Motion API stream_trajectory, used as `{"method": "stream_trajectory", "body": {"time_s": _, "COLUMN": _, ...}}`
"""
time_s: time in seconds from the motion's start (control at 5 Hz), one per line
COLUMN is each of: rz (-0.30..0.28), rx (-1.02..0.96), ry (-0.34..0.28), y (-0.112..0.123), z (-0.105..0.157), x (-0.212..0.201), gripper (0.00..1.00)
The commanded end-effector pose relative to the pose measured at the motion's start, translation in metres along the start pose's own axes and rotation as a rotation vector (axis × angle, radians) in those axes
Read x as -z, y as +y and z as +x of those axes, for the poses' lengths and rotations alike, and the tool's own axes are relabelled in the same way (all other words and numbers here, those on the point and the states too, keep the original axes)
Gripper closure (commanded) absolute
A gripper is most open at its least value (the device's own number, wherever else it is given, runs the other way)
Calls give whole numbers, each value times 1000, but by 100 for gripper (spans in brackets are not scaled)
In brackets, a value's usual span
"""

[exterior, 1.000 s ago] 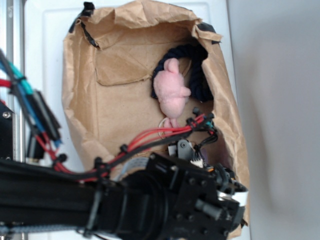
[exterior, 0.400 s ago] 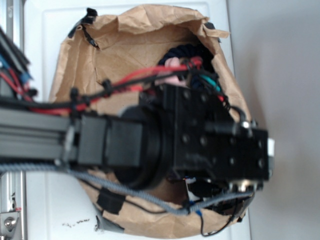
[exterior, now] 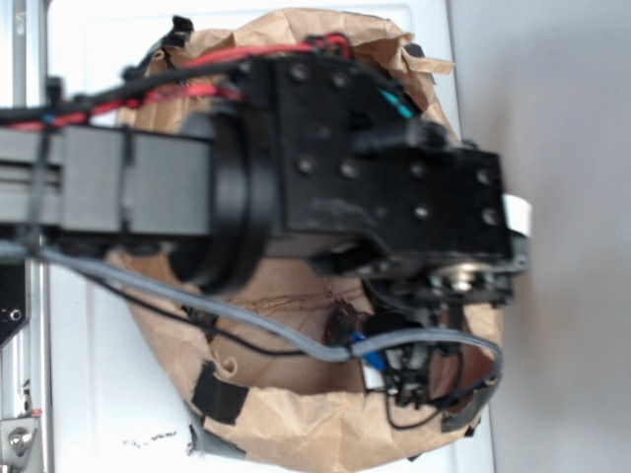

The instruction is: Grab the rock.

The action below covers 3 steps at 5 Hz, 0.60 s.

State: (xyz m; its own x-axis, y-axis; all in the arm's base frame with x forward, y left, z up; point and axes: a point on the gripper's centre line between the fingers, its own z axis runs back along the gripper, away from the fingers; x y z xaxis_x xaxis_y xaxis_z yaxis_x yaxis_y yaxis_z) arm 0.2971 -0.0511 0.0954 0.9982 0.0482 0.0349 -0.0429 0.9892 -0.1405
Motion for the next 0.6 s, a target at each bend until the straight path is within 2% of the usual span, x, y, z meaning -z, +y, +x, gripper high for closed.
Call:
{"method": "stream_trajectory", "body": {"time_s": 0.0, "rz": 20, "rx": 60, "ry": -47, "y": 4, "z": -16, "x": 8, "gripper": 0}}
{"method": "stream_trajectory", "body": {"time_s": 0.2, "rz": 24, "rx": 30, "ry": -47, "y": -3, "z": -15, "x": 18, "gripper": 0}}
{"method": "stream_trajectory", "body": {"time_s": 0.4, "rz": 34, "rx": 1, "ry": -31, "y": -22, "z": -14, "x": 35, "gripper": 0}}
